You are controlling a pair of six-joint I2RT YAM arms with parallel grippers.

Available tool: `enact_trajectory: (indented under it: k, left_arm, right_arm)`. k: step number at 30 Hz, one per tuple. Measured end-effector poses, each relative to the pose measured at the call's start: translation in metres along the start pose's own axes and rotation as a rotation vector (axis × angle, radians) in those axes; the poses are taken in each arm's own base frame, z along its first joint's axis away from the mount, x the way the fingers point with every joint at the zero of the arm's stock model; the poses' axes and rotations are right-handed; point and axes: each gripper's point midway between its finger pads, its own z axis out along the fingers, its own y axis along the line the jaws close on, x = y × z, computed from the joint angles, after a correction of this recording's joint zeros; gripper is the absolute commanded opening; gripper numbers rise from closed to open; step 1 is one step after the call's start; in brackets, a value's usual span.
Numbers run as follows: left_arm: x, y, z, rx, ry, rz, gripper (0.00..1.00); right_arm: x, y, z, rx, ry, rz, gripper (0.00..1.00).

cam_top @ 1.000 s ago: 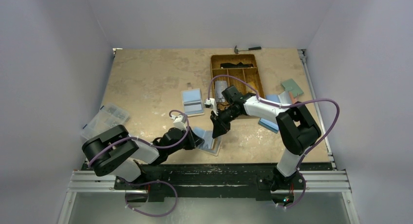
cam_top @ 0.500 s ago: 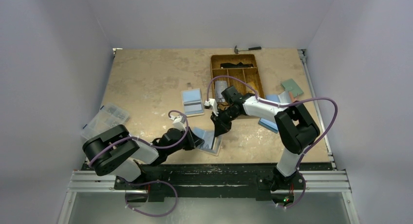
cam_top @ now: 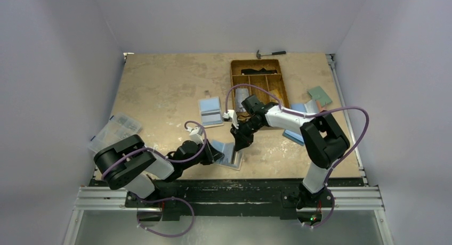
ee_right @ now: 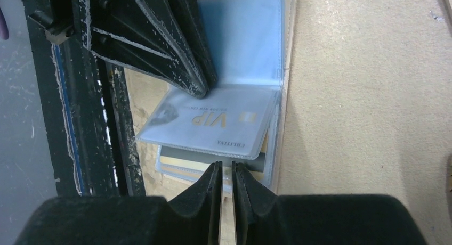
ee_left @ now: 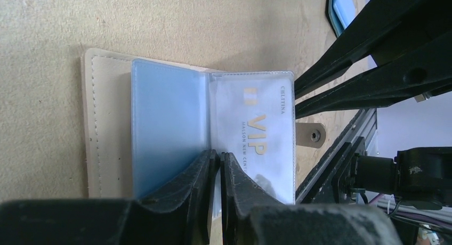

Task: Take the credit cards out of the card holder
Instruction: Remove the credit card from the card holder.

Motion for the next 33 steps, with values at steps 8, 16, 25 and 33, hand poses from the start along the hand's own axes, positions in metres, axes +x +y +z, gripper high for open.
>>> enact_trajectory:
  k: [8, 16, 25, 33]
  left_arm:
    - [0.001, -0.006, 0.0, 0.028, 0.007, -0.011, 0.35]
    - [-0.001, -0.019, -0.007, 0.09, 0.003, -0.025, 0.6]
    - [-0.004, -0.02, -0.024, 0.08, -0.001, -0.006, 0.76]
    - [-0.008, -0.018, -0.03, 0.05, -0.017, -0.004, 0.81]
  right_arm:
    - [-0.01, -0.001, 0.008, 0.031, -0.013, -0.009, 0.2]
    - [-0.025, 0.005, 0.017, 0.04, -0.045, 0.015, 0.19]
    - [-0.035, 0.014, 0.032, -0.03, -0.063, 0.059, 0.2]
    - [-0.034, 0.027, 0.041, -0.116, -0.061, 0.087, 0.22]
